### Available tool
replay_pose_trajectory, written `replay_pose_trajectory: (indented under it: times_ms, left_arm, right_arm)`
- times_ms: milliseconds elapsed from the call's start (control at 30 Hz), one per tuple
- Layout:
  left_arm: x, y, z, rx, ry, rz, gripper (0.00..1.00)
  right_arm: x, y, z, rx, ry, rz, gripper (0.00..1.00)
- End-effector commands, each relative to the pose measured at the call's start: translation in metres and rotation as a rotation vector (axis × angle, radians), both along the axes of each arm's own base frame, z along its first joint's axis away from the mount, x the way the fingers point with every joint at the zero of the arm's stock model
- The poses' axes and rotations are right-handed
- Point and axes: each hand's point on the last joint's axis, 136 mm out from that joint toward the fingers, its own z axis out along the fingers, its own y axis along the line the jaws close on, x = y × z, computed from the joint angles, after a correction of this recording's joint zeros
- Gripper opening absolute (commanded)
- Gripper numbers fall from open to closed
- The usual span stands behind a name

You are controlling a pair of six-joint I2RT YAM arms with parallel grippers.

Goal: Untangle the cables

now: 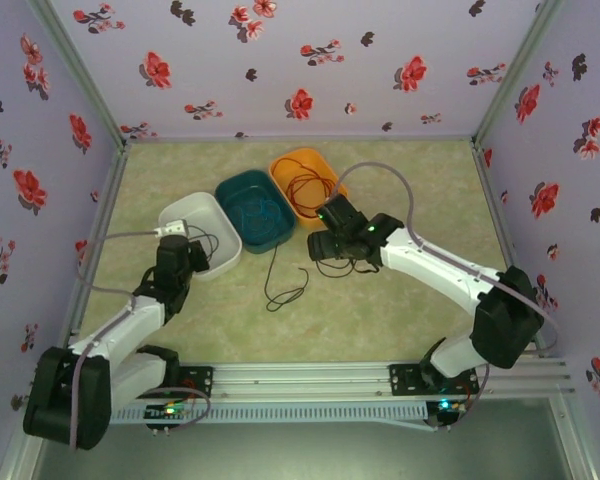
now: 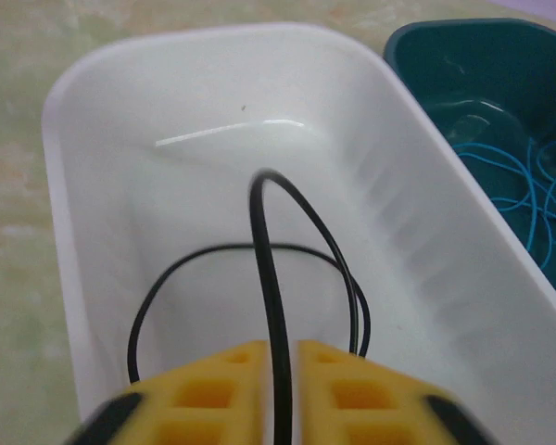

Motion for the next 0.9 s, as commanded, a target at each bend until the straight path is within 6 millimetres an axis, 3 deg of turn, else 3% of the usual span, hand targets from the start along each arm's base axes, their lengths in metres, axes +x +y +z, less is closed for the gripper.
replay_pose_trajectory:
  times_ms: [0,67,133,400,500,733,867]
  left_arm:
    - [0.009,-0.001,0.014,-0.041,-0.011,0.028,0.39]
    - [0.009,0.000,0.016,-0.047,0.002,0.034,0.59]
    - [0.008,0.000,0.020,-0.048,0.013,0.034,0.72]
    - [-0.002,-0.004,0.059,-0.072,-0.028,-0.002,0.93]
    - [-0.008,-0.009,0.070,-0.084,-0.027,-0.034,1.00]
    - [-0.016,-0.038,0.086,-0.125,-0.028,-0.150,1.00]
    - [-0.016,-0.050,0.087,-0.127,-0.029,-0.185,1.00]
  right_arm:
    - [-0.015,-0.001,-0.013,0.008,0.070,-0.034,0.78]
    - [-0.022,0.003,-0.020,0.035,0.097,-0.035,0.74]
    - [-0.027,0.009,-0.027,0.077,0.128,-0.040,0.71]
    - [-0.031,0.035,-0.057,0.193,0.212,-0.056,0.58]
    - [-0.027,0.049,-0.065,0.241,0.231,-0.048,0.57]
    - [-0.022,0.065,-0.086,0.254,0.275,-0.042,0.52]
    - [-0.023,0.071,-0.100,0.265,0.308,-0.040,0.39]
